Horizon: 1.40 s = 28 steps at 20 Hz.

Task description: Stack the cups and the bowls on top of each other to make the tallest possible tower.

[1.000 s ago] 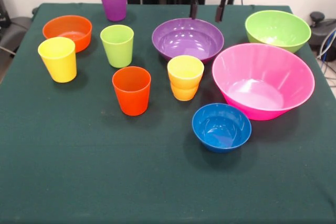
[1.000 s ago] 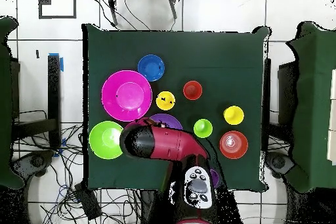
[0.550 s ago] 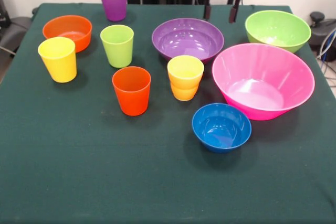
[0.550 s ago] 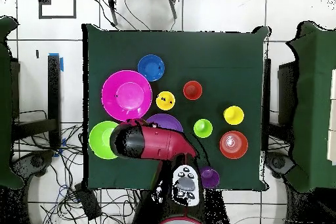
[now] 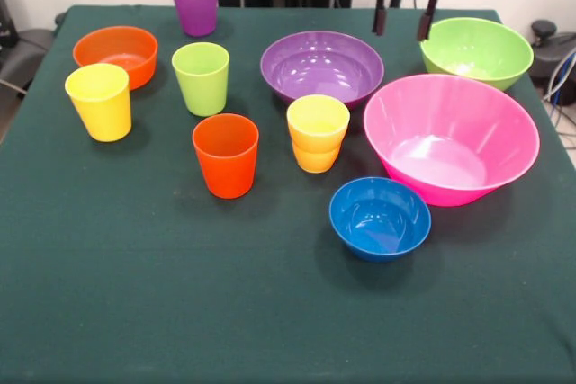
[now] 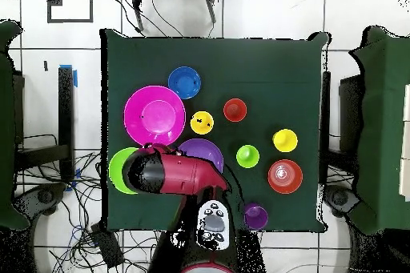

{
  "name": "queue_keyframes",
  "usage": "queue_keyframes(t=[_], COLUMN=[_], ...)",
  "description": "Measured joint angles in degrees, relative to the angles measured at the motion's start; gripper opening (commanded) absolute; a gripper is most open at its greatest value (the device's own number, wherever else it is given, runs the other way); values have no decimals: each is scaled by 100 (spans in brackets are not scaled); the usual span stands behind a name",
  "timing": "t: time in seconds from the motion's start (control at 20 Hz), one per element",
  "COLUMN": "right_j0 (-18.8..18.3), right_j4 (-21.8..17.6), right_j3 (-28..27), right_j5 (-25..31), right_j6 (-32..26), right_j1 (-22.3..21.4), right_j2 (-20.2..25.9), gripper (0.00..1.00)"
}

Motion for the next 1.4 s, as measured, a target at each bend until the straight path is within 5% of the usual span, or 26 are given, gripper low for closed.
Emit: queue_keyframes(t=[0.9, 1.4], right_j0=[126, 357], right_j4=[0, 1], right_j3=[172, 525], right_j5=[-1045, -1054], right_j6=[441, 441], right_j1=[677, 500], right_j2=[77, 77], gripper=[100, 100])
